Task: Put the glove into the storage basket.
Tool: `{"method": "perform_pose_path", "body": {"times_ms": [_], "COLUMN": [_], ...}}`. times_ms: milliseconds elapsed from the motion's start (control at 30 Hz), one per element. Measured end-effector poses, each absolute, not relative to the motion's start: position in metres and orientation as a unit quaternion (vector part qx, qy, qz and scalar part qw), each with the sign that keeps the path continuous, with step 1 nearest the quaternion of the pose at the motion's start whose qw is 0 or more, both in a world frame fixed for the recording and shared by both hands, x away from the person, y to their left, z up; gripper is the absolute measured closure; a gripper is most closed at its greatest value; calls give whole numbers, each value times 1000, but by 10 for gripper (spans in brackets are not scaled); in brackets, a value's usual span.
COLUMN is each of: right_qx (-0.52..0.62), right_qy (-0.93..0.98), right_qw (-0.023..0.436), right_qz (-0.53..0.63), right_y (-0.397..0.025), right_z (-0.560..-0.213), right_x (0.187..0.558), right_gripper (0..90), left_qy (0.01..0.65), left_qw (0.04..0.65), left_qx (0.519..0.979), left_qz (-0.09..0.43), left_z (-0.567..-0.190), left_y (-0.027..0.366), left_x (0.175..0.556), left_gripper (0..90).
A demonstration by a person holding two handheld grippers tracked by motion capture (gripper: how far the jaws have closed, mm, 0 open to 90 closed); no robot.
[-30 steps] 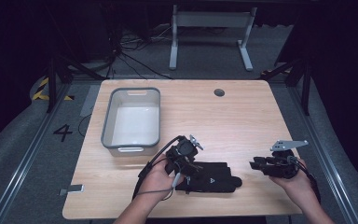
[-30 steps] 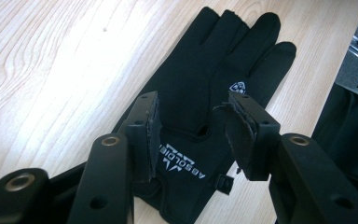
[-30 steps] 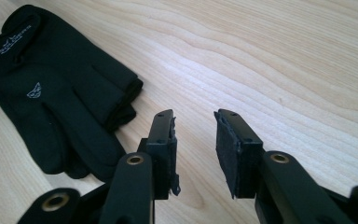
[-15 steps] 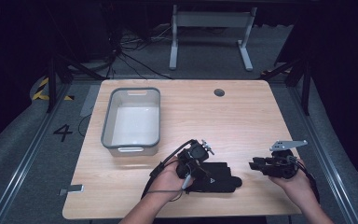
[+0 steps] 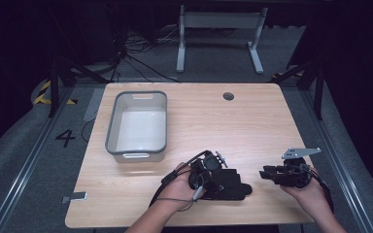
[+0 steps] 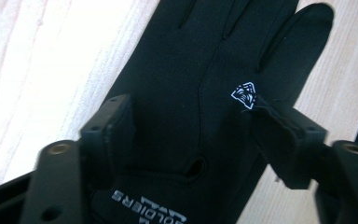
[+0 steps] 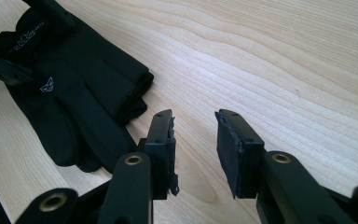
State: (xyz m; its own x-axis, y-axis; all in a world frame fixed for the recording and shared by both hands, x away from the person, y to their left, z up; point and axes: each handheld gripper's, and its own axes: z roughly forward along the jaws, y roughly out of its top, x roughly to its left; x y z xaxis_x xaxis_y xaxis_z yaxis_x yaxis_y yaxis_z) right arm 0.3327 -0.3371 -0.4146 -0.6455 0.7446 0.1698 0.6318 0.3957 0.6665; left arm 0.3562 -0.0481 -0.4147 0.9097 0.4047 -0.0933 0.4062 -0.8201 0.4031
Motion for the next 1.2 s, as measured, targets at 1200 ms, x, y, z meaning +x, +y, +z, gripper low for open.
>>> {"method": "perform_pose_path", "body": {"times_ms": [1200], "right_qx": [416], "right_qy": [826], "right_qw": [54], "right_qz": [377], "right_y": [-334], "right_z": [-417], "right_x": [333], "right_gripper": [654], "left_qy": [203], "left_qw": [175], "left_qx": [963], "left_qz": [29], "left_z": [-433], "left_y": [-61], "left_x": [347], "left_gripper": [461]}}
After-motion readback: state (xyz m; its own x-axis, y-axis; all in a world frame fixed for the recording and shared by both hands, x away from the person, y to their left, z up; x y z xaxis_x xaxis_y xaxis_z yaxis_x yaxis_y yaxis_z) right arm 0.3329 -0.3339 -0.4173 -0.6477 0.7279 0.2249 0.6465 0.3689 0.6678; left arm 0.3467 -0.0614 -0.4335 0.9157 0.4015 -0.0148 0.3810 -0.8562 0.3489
